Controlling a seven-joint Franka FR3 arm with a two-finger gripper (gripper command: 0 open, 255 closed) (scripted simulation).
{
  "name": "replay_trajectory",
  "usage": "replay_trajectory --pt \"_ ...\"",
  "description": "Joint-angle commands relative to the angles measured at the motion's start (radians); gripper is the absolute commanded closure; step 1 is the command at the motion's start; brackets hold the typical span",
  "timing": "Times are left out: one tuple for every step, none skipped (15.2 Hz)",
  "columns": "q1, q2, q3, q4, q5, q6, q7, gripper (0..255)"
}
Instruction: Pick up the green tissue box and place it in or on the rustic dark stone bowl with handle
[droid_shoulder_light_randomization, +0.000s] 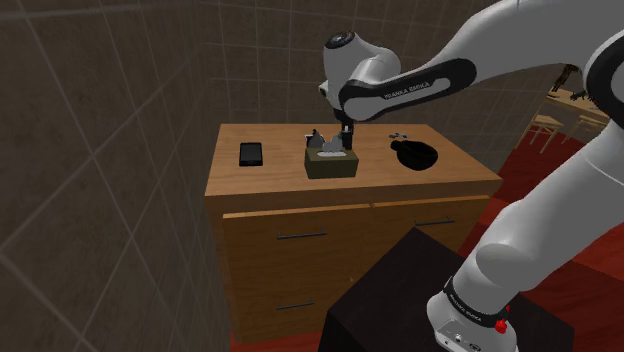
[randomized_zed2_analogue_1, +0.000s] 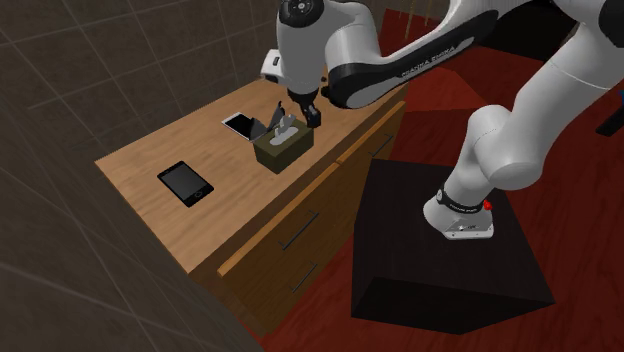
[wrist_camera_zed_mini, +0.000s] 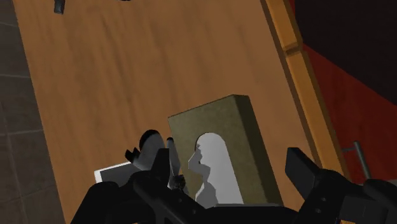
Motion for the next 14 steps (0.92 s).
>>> replay_trajectory --pt "-0.002 0.086 0.012 0.054 -0.079 0.026 -0.014 0" --pt "-0.003 0.122 0.016 0.074 -0.119 0.039 -0.021 0" --pt "-0.003 0.126 0.016 0.077 -0.123 0.040 -0.022 0" --pt "-0.006 0.132 0.012 0.072 -0.129 0.052 -0.019 0" --pt "-0.009 0.138 0.009 0.067 -0.134 0.063 -0.017 0" --pt "-0.012 0.143 0.005 0.062 -0.139 0.075 -0.014 0" --pt "-0.015 0.149 0.002 0.058 -0.145 0.086 -0.011 0" --pt "-0.019 0.156 -0.001 0.053 -0.150 0.098 -0.008 0" --pt "-0.022 0.162 -0.004 0.049 -0.156 0.109 -0.005 0" --pt "-0.027 0.172 -0.009 0.044 -0.165 0.127 0.000 0" --pt "-0.027 0.172 -0.009 0.044 -0.165 0.127 0.000 0" --pt "-0.027 0.172 -0.009 0.043 -0.165 0.127 0.000 0" --pt "-0.027 0.172 -0.009 0.044 -0.165 0.127 0.000 0" --pt "-0.027 0.172 -0.010 0.044 -0.165 0.127 0.000 0"
